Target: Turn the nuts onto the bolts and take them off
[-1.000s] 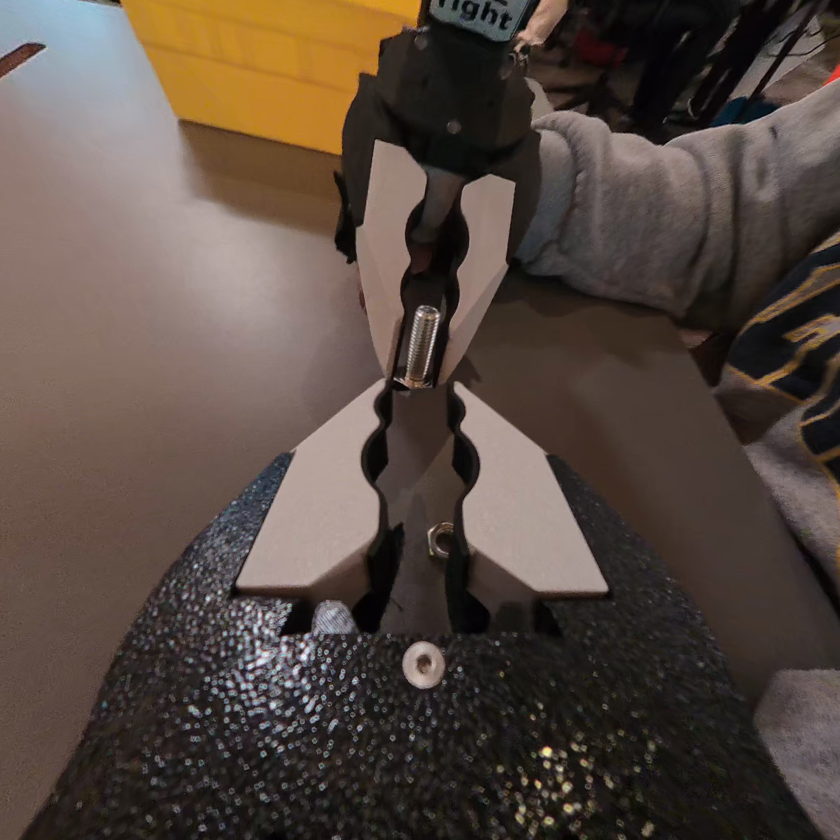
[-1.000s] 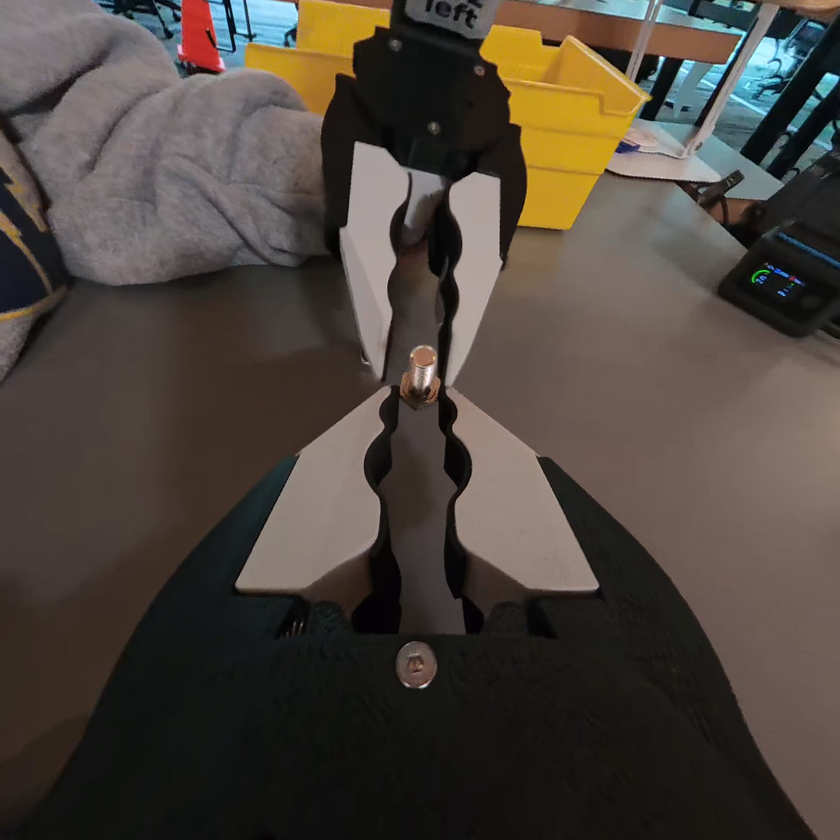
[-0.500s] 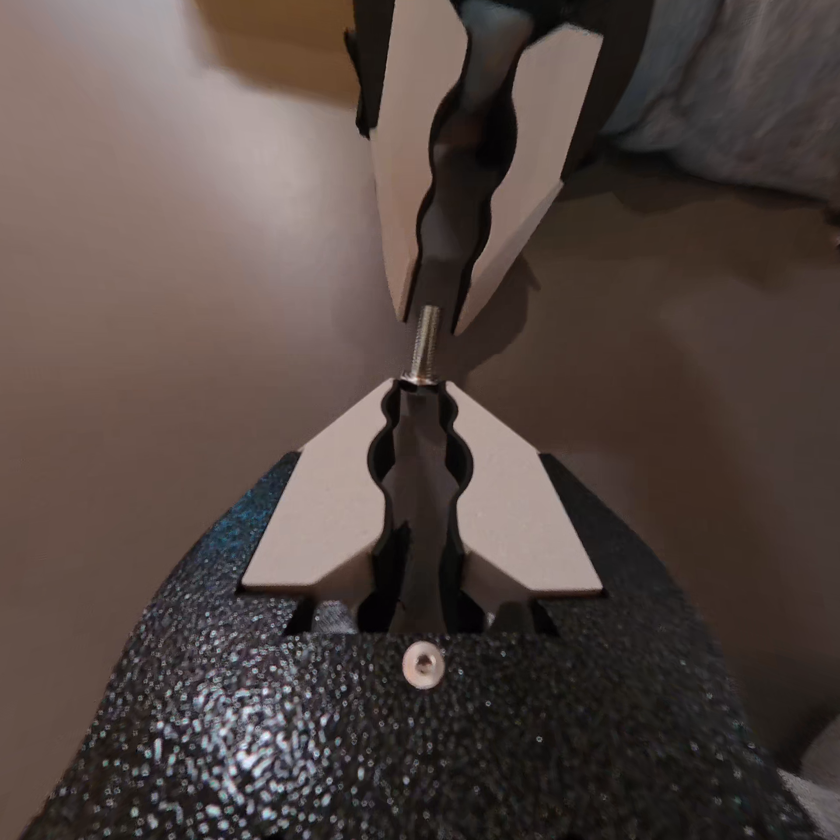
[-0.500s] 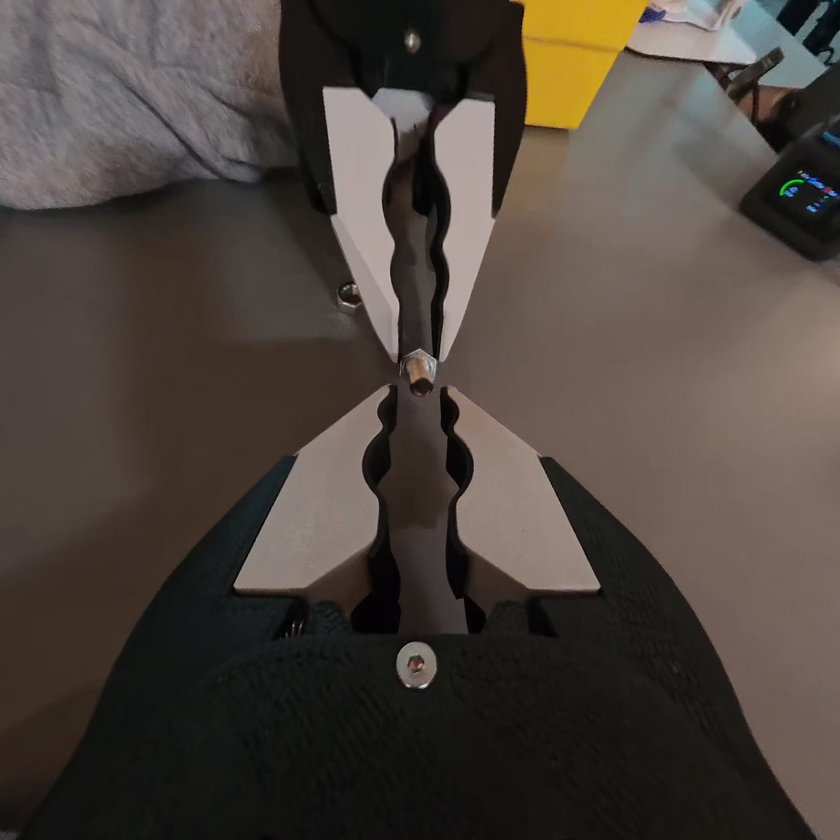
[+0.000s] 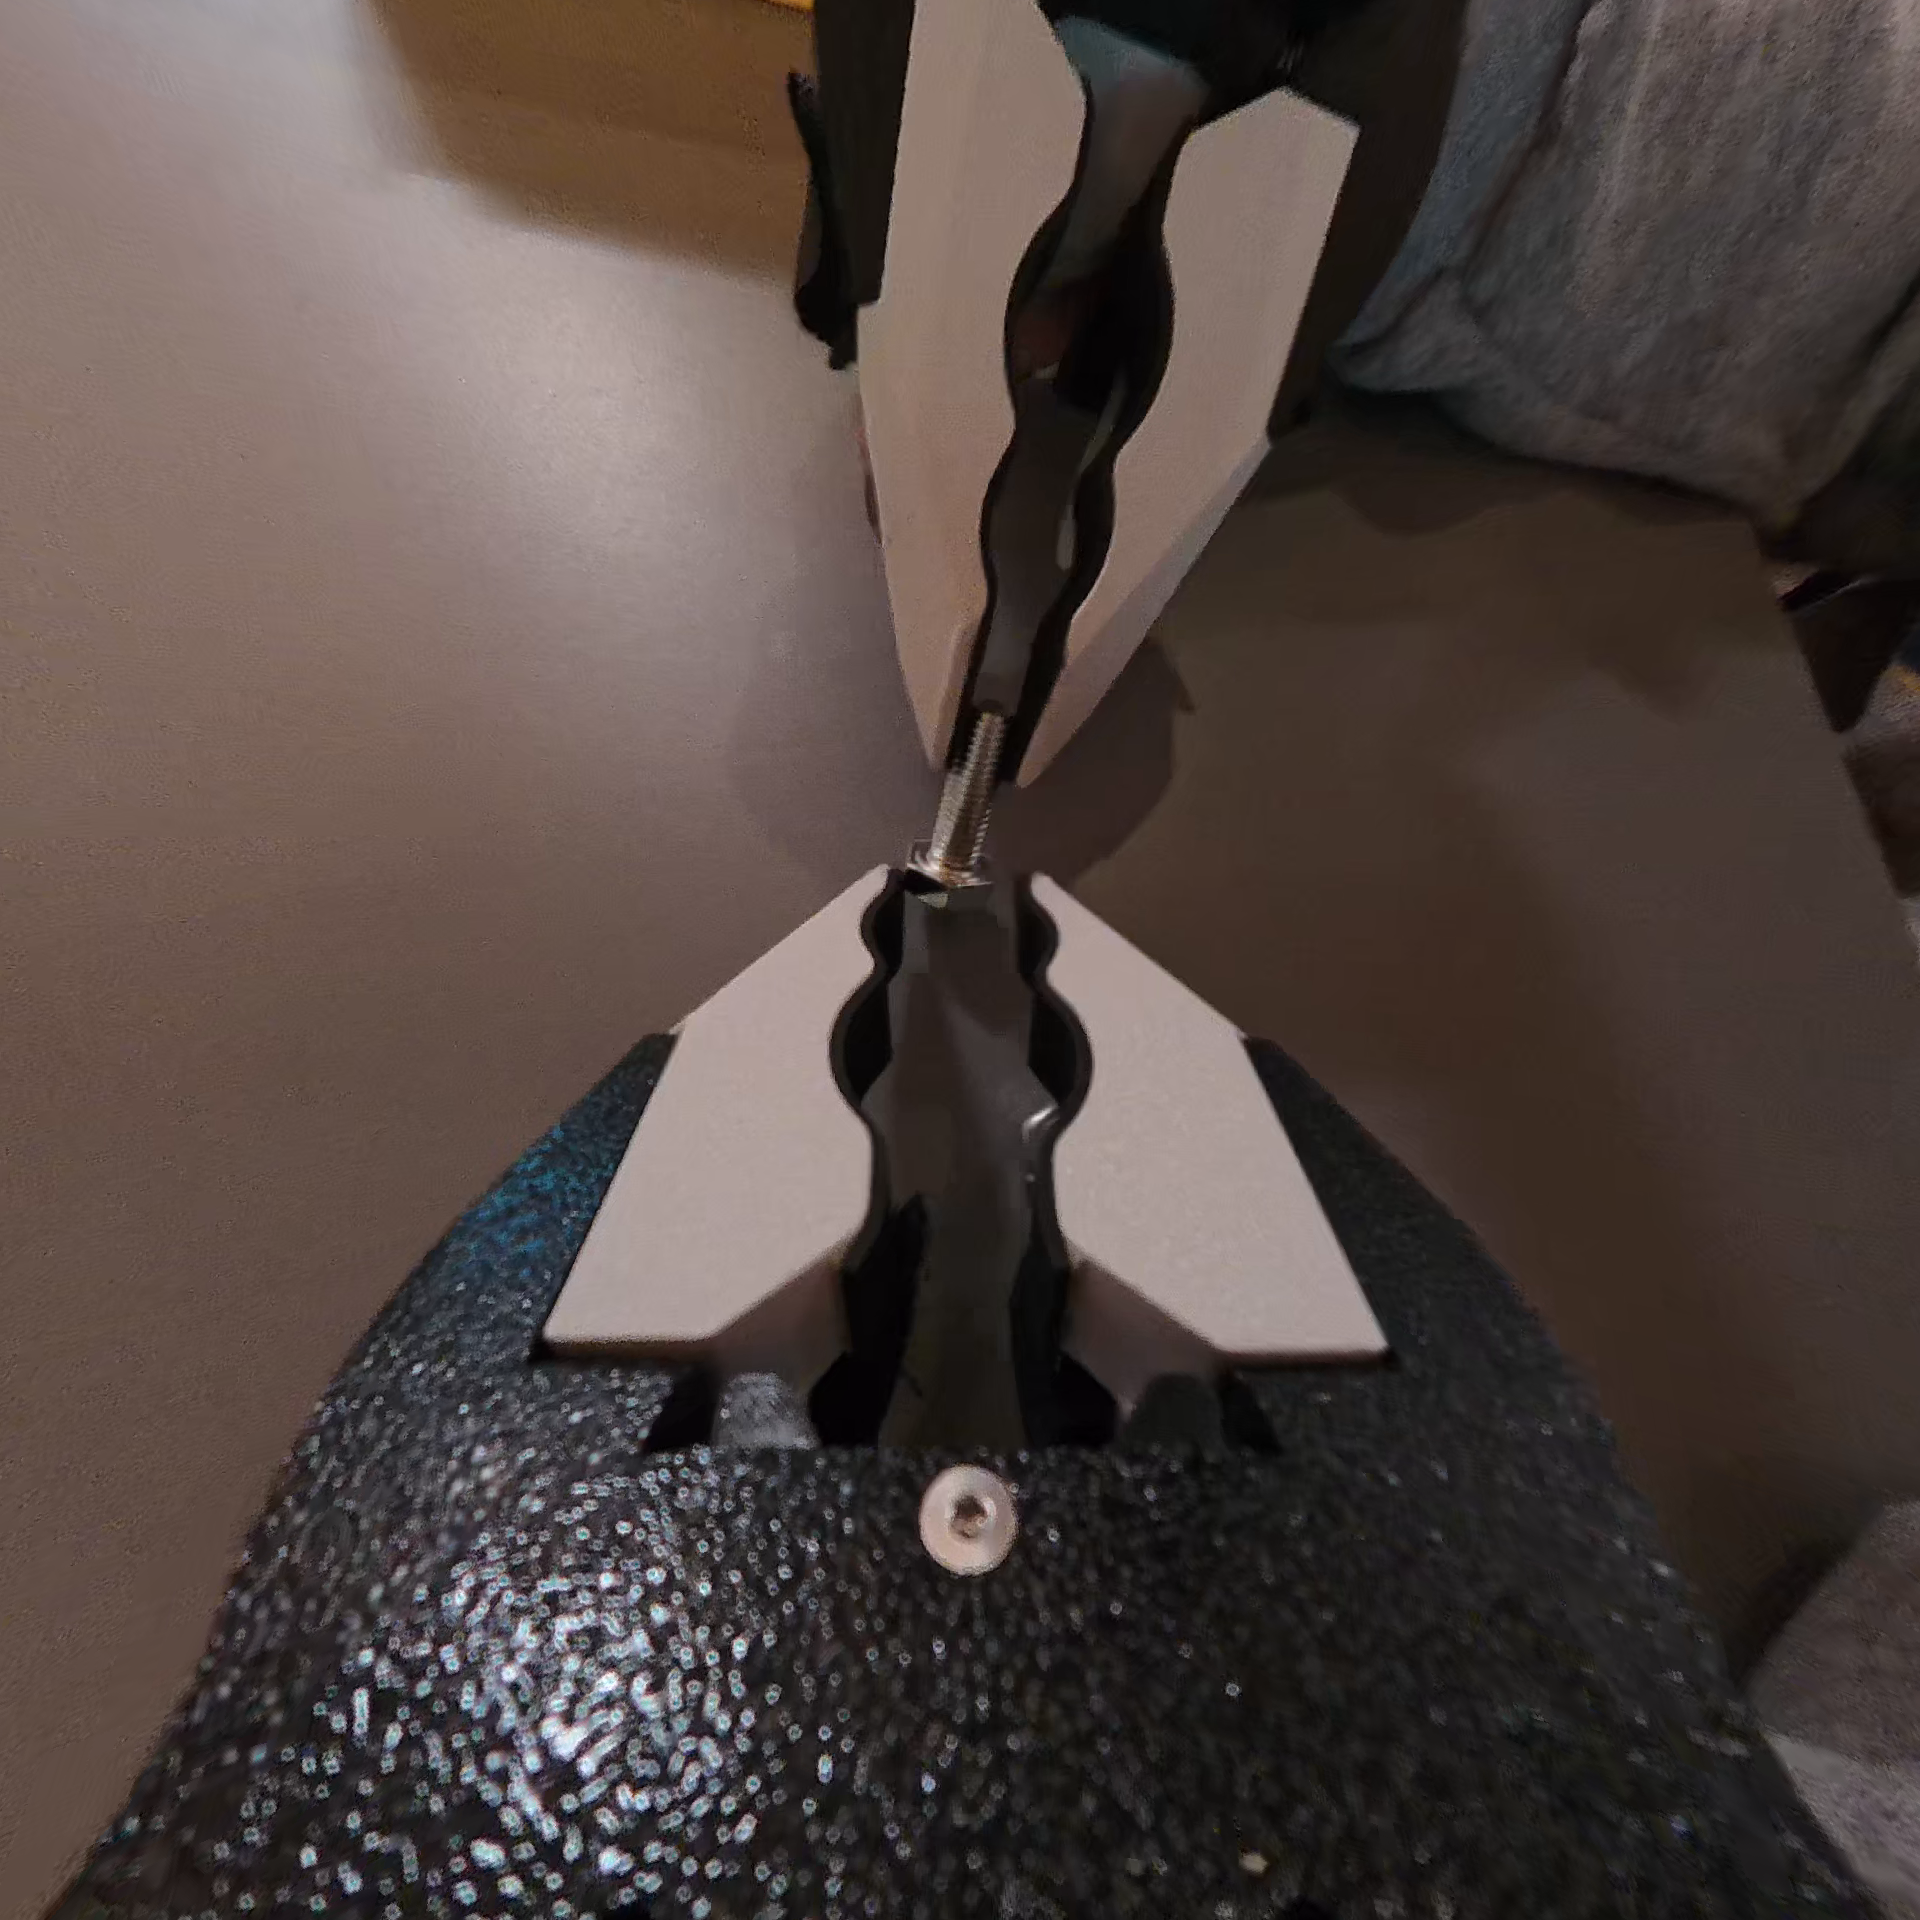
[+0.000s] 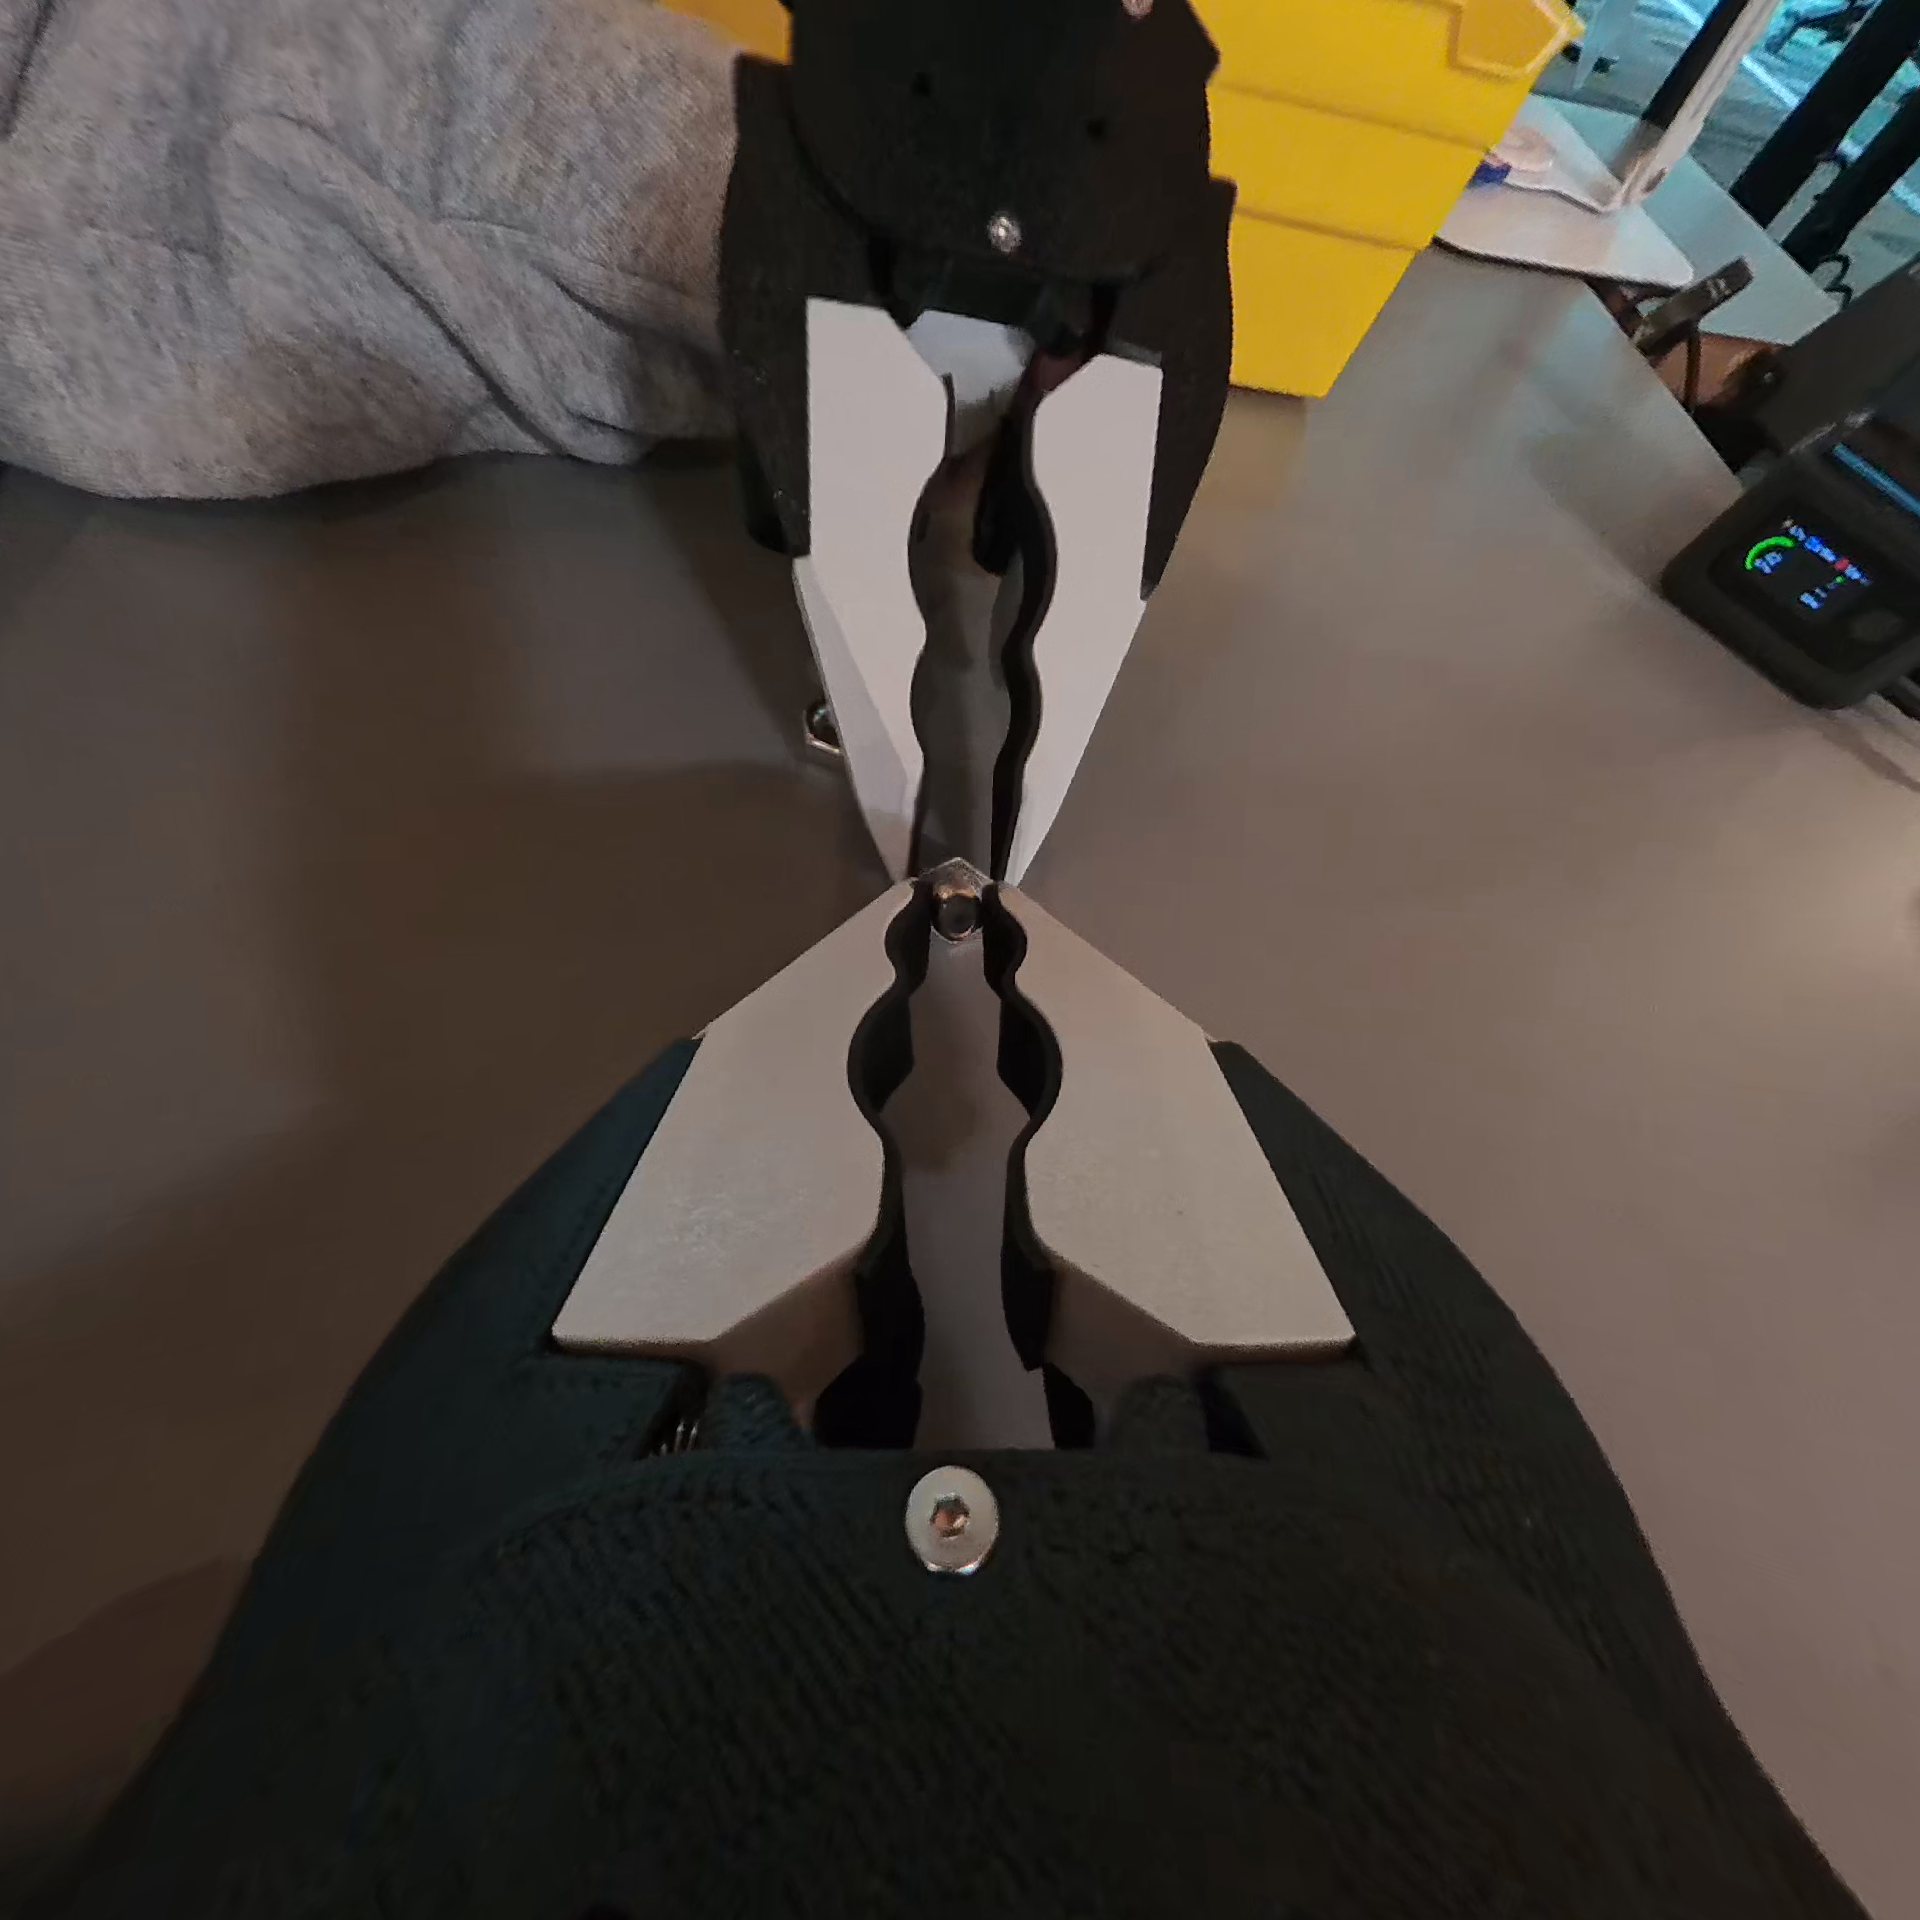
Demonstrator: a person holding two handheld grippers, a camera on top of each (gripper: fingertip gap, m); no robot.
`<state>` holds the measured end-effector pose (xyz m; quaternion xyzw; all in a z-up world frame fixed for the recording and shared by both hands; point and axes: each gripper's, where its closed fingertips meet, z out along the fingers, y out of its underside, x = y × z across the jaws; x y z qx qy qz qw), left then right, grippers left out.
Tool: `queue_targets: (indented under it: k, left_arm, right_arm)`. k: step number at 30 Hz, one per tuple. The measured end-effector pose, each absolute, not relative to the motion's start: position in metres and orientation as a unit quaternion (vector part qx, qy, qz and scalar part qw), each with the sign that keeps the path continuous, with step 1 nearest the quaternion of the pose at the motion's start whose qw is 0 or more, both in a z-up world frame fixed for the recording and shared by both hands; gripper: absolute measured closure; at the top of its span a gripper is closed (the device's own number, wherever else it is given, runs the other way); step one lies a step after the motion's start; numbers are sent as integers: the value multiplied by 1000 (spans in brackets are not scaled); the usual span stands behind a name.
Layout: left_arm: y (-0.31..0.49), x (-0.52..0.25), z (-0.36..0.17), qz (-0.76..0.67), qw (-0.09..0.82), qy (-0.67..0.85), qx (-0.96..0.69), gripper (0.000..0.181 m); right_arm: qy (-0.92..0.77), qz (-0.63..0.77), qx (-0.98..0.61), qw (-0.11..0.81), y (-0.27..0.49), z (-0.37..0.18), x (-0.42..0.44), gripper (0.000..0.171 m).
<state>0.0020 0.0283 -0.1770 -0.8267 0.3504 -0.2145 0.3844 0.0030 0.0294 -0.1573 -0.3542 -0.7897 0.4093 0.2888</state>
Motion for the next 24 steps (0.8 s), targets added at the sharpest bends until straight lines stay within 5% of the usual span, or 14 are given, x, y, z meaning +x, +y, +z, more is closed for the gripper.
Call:
queue_targets:
  k: [8, 13, 24]
  left_arm:
    - [22, 13, -165, -289, 389, 337, -807, 147]
    - [17, 18, -160, -299, 397, 354, -792, 162]
    - [21, 15, -156, -259, 430, 373, -780, 165]
  right_arm:
    - [-767, 479, -319, 283, 17, -134, 11, 163]
    - [-761, 488, -317, 287, 17, -129, 11, 163]
    - [-759, 489, -314, 293, 17, -127, 11, 163]
